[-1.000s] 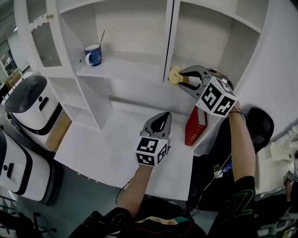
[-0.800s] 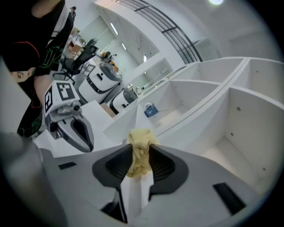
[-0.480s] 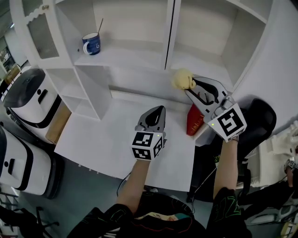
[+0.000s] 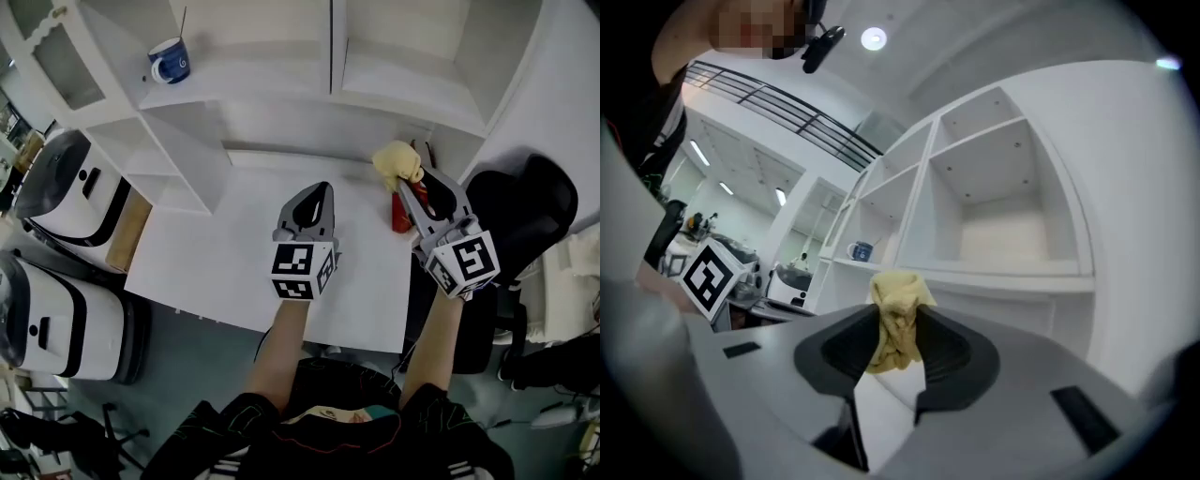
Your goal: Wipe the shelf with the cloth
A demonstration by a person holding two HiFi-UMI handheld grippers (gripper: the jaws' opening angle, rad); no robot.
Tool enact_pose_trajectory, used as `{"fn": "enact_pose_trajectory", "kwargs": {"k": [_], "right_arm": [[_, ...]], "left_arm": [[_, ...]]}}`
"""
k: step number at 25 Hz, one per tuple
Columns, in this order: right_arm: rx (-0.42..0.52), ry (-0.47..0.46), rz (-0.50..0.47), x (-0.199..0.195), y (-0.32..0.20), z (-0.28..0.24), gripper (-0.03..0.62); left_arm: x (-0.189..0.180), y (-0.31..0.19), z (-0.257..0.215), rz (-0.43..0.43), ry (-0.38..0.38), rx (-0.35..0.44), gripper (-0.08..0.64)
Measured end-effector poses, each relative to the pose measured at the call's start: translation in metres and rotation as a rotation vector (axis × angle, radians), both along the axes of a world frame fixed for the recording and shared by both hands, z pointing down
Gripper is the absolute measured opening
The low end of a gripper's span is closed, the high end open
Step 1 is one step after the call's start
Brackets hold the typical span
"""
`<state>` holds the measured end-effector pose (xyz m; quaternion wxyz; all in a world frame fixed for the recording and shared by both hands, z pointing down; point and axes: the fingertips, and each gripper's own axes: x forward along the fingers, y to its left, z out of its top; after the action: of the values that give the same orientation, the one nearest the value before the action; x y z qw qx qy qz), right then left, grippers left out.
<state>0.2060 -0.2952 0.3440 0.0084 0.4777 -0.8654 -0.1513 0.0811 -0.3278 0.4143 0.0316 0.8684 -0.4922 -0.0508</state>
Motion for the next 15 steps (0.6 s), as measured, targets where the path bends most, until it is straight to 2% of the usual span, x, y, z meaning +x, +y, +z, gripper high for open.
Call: {"fn": "enact_pose_trajectory", "kwargs": {"k": [4,7,11,15], "right_arm": [[-0.120,-0.136,0.150,0.032,-0.004,0.043,0.126],[-0.201,-0.180,0.259,0.049,-0.005,0.076,0.126],[-0.250,-0.193,0.308,0.059,-0.001,0.105,0.127],[-0.235,-0.185,0.341,0.068,0.003,0.108,0.127]], "left_arm": [[0.011,0.003,0.009,-0.014,-0.114,0.042,-0.006],[0.023,0.007,0.018,0.008,-0.164,0.059,-0.006],[0.030,0.006,0.029,0.026,-0.166,0.036,-0.006],[0.039,0.005,0.026,0.053,-0.165,0.040,-0.006]]}}
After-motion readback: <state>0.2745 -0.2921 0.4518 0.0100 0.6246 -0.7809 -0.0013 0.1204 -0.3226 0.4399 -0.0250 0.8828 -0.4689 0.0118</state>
